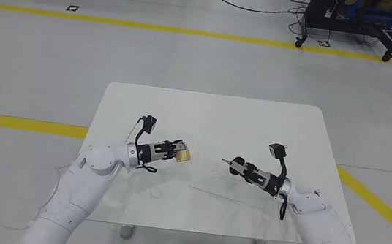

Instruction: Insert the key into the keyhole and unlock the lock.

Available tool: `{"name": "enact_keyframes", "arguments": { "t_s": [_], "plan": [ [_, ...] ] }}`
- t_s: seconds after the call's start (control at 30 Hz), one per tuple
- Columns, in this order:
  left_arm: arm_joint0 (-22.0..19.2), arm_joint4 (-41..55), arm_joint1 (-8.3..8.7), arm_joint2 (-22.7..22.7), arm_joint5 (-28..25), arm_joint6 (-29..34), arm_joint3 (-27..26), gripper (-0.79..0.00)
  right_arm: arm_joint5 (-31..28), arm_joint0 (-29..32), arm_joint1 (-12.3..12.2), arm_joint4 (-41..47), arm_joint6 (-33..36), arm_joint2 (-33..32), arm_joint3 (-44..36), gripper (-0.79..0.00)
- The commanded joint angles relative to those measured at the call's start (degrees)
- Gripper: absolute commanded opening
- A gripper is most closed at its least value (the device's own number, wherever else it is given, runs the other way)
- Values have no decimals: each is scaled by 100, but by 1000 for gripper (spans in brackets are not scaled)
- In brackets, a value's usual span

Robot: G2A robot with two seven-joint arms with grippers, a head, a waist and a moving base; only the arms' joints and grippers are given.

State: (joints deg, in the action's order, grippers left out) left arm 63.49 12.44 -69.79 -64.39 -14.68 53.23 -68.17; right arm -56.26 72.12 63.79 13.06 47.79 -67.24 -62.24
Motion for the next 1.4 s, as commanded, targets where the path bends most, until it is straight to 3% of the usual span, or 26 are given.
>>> {"name": "enact_keyframes", "arguments": {
  "t_s": [0.0,0.17,0.3,0.8,0.93,1.07,1.37],
  "plan": [
    [-6,7,-7,1,86,-129,-28,-785,0,0,0,0,0,0,0,-785],
    [-527,489,-134,300,1246,-44,151,-785,0,0,0,0,0,0,0,-785],
    [-1110,856,-297,645,2009,20,618,-785,0,0,0,0,0,0,0,-785],
    [-1147,883,-311,670,2033,15,661,-785,0,0,0,0,0,0,0,-785],
    [-1050,845,-345,642,2202,-897,644,-785,981,-138,76,-468,-54,378,-259,-785],
    [-1117,593,-445,931,2503,-1508,601,-785,1369,-29,151,-225,-210,654,-561,-785],
    [-1297,1226,-699,1241,2208,-1521,1130,-785,2202,498,260,412,-1479,755,-1022,-785]
  ]
}}
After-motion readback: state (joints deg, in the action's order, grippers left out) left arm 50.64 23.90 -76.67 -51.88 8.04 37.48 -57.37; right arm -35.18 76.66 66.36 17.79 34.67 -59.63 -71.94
